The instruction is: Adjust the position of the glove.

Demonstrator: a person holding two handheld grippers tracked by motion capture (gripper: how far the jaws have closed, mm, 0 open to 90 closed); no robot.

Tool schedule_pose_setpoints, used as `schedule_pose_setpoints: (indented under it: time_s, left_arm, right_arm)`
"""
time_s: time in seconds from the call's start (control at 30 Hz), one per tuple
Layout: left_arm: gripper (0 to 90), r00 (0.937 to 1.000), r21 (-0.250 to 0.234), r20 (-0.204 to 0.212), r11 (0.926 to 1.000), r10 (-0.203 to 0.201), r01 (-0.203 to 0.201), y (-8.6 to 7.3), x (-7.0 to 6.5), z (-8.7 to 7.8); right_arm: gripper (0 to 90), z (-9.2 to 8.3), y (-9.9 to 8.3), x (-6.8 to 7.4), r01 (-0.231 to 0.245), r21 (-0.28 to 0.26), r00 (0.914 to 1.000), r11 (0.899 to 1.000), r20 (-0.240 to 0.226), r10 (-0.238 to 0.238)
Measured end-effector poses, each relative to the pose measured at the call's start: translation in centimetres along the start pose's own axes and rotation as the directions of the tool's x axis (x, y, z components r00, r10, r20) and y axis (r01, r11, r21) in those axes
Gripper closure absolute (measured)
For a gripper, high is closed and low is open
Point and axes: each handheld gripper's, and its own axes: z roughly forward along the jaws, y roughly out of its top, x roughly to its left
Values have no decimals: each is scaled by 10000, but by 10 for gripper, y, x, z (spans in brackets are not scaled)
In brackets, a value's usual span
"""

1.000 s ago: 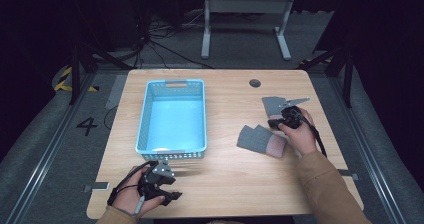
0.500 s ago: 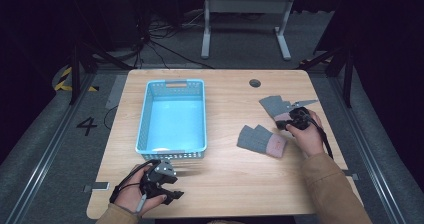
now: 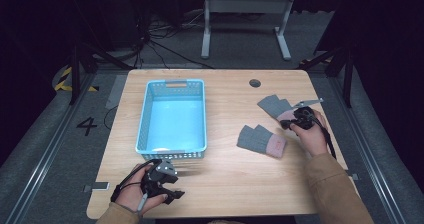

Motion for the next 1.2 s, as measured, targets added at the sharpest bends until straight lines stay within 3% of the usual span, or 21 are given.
schedule_pose_setpoints:
  time_s: [0.23, 0.4, 0.57, 0.93, 1.2]
  left_arm:
    - [462, 10000, 40, 22, 10000, -73, 73, 0, 0, 1]
    - [461, 10000, 32, 16, 10000, -84, 84, 0, 1, 1]
    - [461, 9999, 38, 56, 9999, -99, 99, -1, 1, 2]
    - [461, 9999, 42, 19, 9999, -141, 141, -1, 1, 2]
    - [458, 10000, 56, 59, 10000, -68, 68, -1, 1, 3]
  right_arm:
    - [768, -3, 15, 1, -14, -251, 9998, 9997, 193, 19]
    - [629, 2, 23, -8, -81, -304, 9987, 9995, 503, 96]
    - [554, 8, 29, -19, -240, -281, 9968, 9993, 753, 261]
    - [523, 22, 36, -31, -340, 219, 9913, 9992, 1283, 309]
    - [546, 31, 31, -33, -682, 406, 9909, 9968, 1188, 629]
